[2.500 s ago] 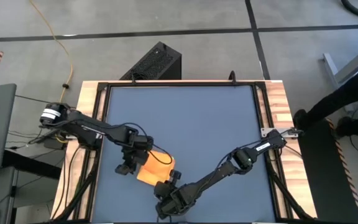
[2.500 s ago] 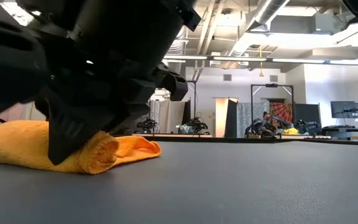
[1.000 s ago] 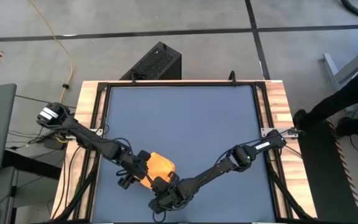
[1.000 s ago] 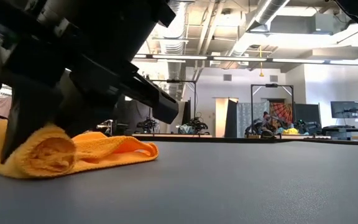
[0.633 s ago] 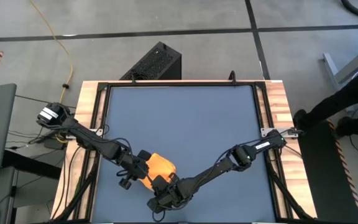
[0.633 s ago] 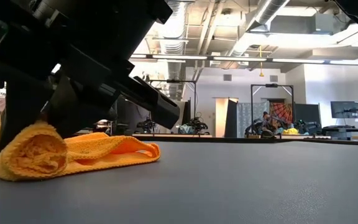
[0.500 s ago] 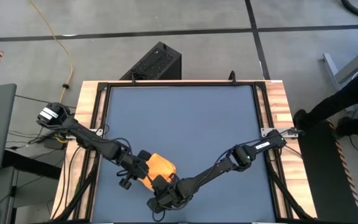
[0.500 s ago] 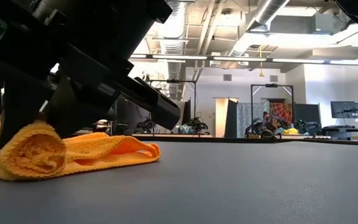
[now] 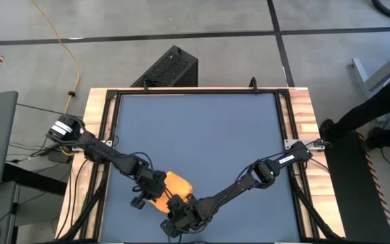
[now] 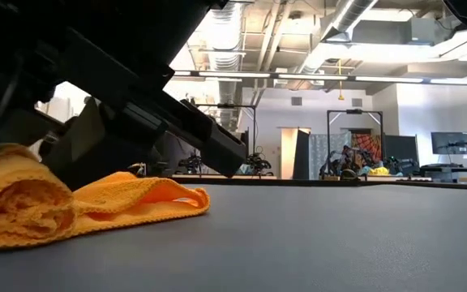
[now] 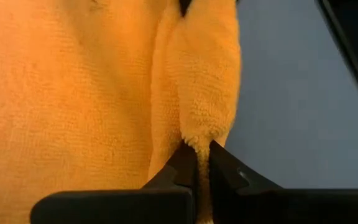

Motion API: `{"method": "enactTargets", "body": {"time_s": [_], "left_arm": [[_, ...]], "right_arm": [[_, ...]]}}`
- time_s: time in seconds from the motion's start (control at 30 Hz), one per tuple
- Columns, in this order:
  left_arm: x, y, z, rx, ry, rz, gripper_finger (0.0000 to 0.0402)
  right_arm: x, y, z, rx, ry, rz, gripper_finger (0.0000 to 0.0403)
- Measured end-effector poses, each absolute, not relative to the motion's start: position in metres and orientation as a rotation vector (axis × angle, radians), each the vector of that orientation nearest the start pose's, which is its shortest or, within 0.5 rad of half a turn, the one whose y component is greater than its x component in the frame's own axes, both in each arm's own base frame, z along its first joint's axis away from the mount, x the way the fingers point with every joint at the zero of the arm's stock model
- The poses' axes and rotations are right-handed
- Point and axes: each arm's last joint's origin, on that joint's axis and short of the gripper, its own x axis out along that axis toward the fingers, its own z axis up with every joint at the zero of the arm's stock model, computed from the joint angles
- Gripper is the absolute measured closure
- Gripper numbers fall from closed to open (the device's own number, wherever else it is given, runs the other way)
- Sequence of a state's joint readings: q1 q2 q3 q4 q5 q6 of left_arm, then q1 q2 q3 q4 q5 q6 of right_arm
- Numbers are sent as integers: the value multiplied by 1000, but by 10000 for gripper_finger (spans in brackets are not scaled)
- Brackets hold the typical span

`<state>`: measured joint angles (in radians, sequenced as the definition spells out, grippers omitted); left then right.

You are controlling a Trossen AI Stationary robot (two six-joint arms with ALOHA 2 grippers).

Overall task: Roll towel
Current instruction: Roll the orange microfiber towel

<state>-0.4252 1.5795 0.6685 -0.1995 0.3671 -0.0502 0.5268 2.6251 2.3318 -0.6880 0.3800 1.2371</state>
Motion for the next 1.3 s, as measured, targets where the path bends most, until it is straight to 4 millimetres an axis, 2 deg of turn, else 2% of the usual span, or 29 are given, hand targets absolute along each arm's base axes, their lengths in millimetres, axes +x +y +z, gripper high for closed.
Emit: {"method": "enactTargets", "body": {"time_s": [0.17, 0.37, 0.53, 0.67, 0.83, 1.03, 1.17, 1.3], "left_arm": [[234, -109, 128, -102, 1190, -686, 401], [238, -95, 128, -206, 1201, -722, 401], [243, -81, 127, -280, 1210, -709, 401], [245, -72, 123, -340, 1236, -678, 401], [247, -65, 120, -430, 1264, -646, 401], [248, -61, 117, -488, 1292, -619, 401], [247, -61, 117, -501, 1298, -619, 401], [247, -61, 117, -488, 1296, -632, 399]], "right_arm": [[482, 269, 147, 632, 838, -361, 230], [471, 274, 168, 522, 843, -336, 192], [461, 284, 178, 380, 809, -318, 187], [453, 302, 183, 191, 689, -314, 193], [457, 314, 180, -43, 592, -257, 197], [475, 299, 161, -257, 626, -199, 197], [483, 285, 154, -291, 663, -196, 197], [487, 275, 152, -250, 693, -213, 197]]}}
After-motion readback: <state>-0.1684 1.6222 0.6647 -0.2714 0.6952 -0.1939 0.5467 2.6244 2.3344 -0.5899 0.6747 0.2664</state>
